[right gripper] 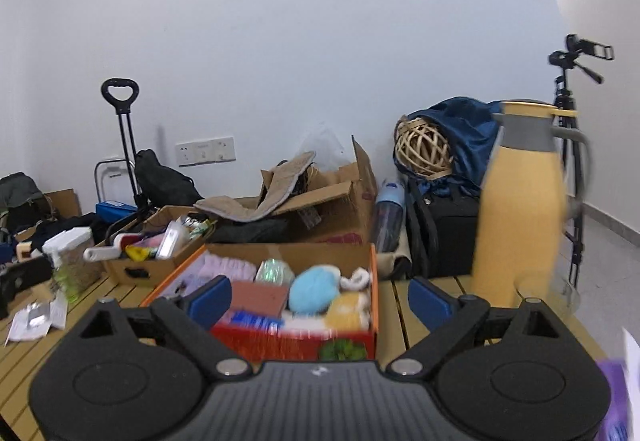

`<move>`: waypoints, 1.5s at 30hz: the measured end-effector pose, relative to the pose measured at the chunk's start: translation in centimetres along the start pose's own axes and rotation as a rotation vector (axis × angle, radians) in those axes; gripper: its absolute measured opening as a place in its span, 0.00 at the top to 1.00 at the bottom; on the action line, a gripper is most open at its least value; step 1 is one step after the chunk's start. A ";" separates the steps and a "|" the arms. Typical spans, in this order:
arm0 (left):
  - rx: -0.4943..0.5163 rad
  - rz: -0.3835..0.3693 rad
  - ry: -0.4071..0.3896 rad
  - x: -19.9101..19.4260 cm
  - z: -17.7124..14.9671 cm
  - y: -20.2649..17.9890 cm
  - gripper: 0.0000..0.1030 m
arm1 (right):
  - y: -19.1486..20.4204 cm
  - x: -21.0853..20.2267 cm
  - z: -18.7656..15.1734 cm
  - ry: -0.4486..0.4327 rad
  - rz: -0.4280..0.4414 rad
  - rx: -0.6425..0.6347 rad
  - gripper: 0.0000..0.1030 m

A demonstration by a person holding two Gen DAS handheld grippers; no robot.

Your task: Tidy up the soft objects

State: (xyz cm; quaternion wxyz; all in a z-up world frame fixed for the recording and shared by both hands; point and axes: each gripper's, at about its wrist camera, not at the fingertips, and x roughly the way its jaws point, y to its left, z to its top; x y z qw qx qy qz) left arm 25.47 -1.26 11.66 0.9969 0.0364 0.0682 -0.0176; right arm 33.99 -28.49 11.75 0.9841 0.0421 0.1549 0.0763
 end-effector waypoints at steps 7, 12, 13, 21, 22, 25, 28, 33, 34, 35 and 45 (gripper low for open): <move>-0.047 -0.005 -0.022 -11.1 -5.5 0.4 0.00 | 2.4 -10.7 -8.3 -0.052 0.003 -0.062 0.01; -0.099 0.054 0.001 -16.7 -8.0 2.0 0.00 | 5.0 -16.9 -13.4 -0.046 0.034 -0.117 0.00; -0.105 0.065 0.012 -17.5 -8.6 2.1 0.00 | 5.4 -17.9 -14.3 -0.046 0.029 -0.114 0.00; -0.078 0.043 0.018 -19.6 -9.7 1.7 0.00 | 8.0 -21.9 -17.7 -0.062 0.025 -0.110 0.00; -0.084 0.037 0.011 -19.8 -9.6 1.6 0.00 | 8.4 -22.0 -17.7 -0.060 0.032 -0.118 0.00; -0.083 0.028 -0.003 -20.2 -9.3 1.4 0.00 | 9.1 -22.2 -17.2 -0.067 0.057 -0.120 0.00; -0.078 0.024 -0.009 -20.6 -9.3 1.2 0.00 | 9.5 -22.4 -17.0 -0.072 0.070 -0.126 0.00; -0.081 0.016 -0.024 -21.2 -9.2 1.2 0.00 | 9.7 -22.9 -17.0 -0.079 0.071 -0.122 0.00; -0.081 0.015 -0.026 -21.3 -9.2 1.2 0.00 | 9.7 -23.0 -16.9 -0.081 0.070 -0.122 0.00; -0.080 0.014 -0.029 -21.5 -9.2 1.2 0.00 | 9.6 -23.1 -16.9 -0.082 0.070 -0.122 0.00; -0.081 0.007 -0.052 -22.3 -9.0 1.0 0.00 | 9.2 -23.8 -17.0 -0.096 0.063 -0.106 0.00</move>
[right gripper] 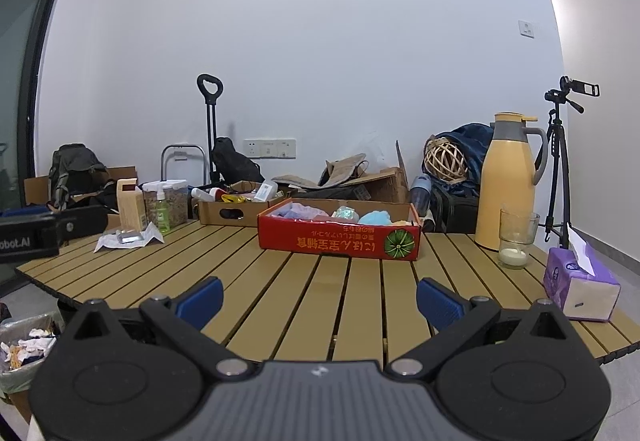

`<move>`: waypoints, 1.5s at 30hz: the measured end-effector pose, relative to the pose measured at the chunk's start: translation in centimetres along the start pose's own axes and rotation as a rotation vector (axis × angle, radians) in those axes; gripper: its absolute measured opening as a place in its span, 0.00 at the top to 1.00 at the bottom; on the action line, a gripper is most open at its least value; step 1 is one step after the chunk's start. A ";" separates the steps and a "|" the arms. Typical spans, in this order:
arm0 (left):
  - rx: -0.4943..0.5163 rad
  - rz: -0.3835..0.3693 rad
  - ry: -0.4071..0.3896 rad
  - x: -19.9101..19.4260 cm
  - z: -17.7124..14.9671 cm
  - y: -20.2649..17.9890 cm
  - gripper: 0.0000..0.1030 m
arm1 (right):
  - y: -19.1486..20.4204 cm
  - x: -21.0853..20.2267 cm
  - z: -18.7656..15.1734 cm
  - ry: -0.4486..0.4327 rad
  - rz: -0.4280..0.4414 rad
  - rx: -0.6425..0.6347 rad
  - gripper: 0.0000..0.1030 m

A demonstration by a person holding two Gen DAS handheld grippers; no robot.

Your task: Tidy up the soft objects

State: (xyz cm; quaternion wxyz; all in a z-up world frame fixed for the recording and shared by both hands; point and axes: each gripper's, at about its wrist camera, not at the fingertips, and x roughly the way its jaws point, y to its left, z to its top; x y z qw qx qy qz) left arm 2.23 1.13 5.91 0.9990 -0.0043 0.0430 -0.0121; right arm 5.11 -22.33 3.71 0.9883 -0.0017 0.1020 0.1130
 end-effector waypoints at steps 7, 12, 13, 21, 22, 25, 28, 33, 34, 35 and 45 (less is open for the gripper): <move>0.005 -0.003 -0.006 -0.1 0.1 0.0 0.00 | 0.0 -0.4 0.1 -0.012 0.007 0.009 0.00; 0.006 -0.006 -0.010 -0.2 0.2 -0.1 0.00 | -0.2 -0.5 0.2 -0.020 -0.004 0.016 0.00; 0.005 -0.007 -0.010 -0.2 0.1 -0.1 0.00 | -0.2 -0.5 0.1 -0.021 -0.006 0.018 0.00; 0.005 -0.006 -0.013 -0.2 0.2 -0.1 0.00 | -0.1 -0.5 0.2 -0.022 -0.003 0.022 0.00; 0.005 -0.006 -0.015 -0.3 0.2 -0.1 0.00 | -0.1 -0.5 0.1 -0.023 -0.005 0.021 0.00; 0.003 -0.006 -0.018 -0.4 0.3 -0.1 0.00 | -0.1 -0.7 0.2 -0.035 -0.009 0.023 0.00; 0.002 -0.007 -0.022 -0.6 0.4 -0.1 0.00 | -0.1 -0.9 0.3 -0.040 -0.011 0.022 0.00; 0.004 -0.010 -0.029 -0.8 0.5 -0.2 0.00 | 0.1 -1.1 0.2 -0.047 -0.013 0.019 0.00; 0.006 -0.011 -0.030 -0.9 0.5 -0.2 0.00 | 0.1 -1.1 0.2 -0.046 -0.013 0.017 0.00; 0.008 -0.010 -0.032 -1.0 0.6 -0.2 0.00 | 0.1 -1.1 0.2 -0.047 -0.013 0.018 0.00; 0.013 -0.009 -0.065 -2.2 1.2 -0.2 0.00 | 0.3 -1.9 0.7 -0.073 -0.006 0.001 0.00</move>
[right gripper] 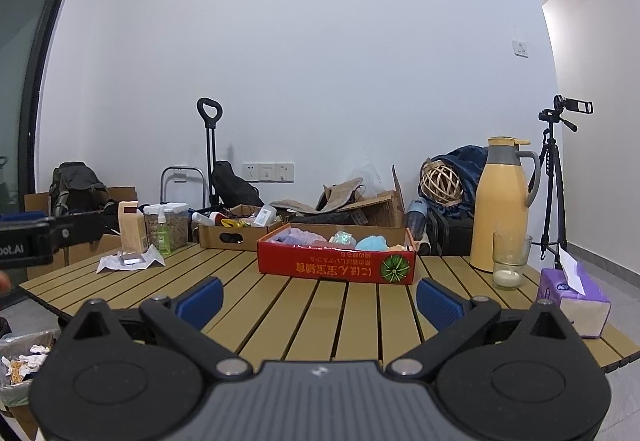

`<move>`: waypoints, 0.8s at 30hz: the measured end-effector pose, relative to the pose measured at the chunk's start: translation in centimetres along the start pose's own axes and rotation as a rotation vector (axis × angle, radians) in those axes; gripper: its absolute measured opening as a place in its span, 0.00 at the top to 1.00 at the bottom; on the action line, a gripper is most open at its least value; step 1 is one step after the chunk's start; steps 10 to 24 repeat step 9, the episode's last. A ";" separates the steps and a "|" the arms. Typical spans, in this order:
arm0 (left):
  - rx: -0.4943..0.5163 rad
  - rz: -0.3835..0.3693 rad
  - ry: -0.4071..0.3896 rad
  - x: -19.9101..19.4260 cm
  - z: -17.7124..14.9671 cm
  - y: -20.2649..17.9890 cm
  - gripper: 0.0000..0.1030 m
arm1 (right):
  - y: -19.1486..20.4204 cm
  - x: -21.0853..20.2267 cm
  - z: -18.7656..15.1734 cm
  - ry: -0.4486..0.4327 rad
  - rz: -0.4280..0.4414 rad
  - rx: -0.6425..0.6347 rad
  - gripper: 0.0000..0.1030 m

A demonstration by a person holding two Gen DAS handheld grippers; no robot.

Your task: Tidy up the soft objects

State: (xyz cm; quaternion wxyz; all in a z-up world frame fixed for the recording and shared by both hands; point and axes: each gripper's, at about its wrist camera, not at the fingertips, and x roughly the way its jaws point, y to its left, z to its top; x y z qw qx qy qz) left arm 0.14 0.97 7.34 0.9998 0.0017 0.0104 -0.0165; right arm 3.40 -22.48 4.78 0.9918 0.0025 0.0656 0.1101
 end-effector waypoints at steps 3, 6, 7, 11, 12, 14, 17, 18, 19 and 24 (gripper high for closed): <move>0.006 -0.002 -0.011 -0.1 0.0 0.0 0.00 | 0.1 -0.1 0.1 -0.004 0.001 -0.001 0.00; 0.002 -0.006 -0.013 -0.1 0.0 -0.1 0.00 | 0.1 -0.1 0.1 -0.005 -0.002 0.000 0.00; 0.000 -0.009 -0.018 -0.2 0.0 -0.1 0.00 | 0.1 -0.1 0.1 -0.005 -0.002 0.000 0.00; -0.013 0.003 -0.023 -0.2 0.0 0.0 0.00 | 0.1 -0.1 0.1 -0.007 -0.003 -0.001 0.00; -0.013 0.003 -0.023 -0.2 0.0 0.0 0.00 | 0.1 -0.1 0.1 -0.007 -0.003 -0.001 0.00; -0.013 0.003 -0.023 -0.2 0.0 0.0 0.00 | 0.1 -0.1 0.1 -0.007 -0.003 -0.001 0.00; -0.013 0.003 -0.023 -0.2 0.0 0.0 0.00 | 0.1 -0.1 0.1 -0.007 -0.003 -0.001 0.00; -0.013 0.003 -0.023 -0.2 0.0 0.0 0.00 | 0.1 -0.1 0.1 -0.007 -0.003 -0.001 0.00; -0.013 0.003 -0.023 -0.2 0.0 0.0 0.00 | 0.1 -0.1 0.1 -0.007 -0.003 -0.001 0.00; -0.013 0.003 -0.023 -0.2 0.0 0.0 0.00 | 0.1 -0.1 0.1 -0.007 -0.003 -0.001 0.00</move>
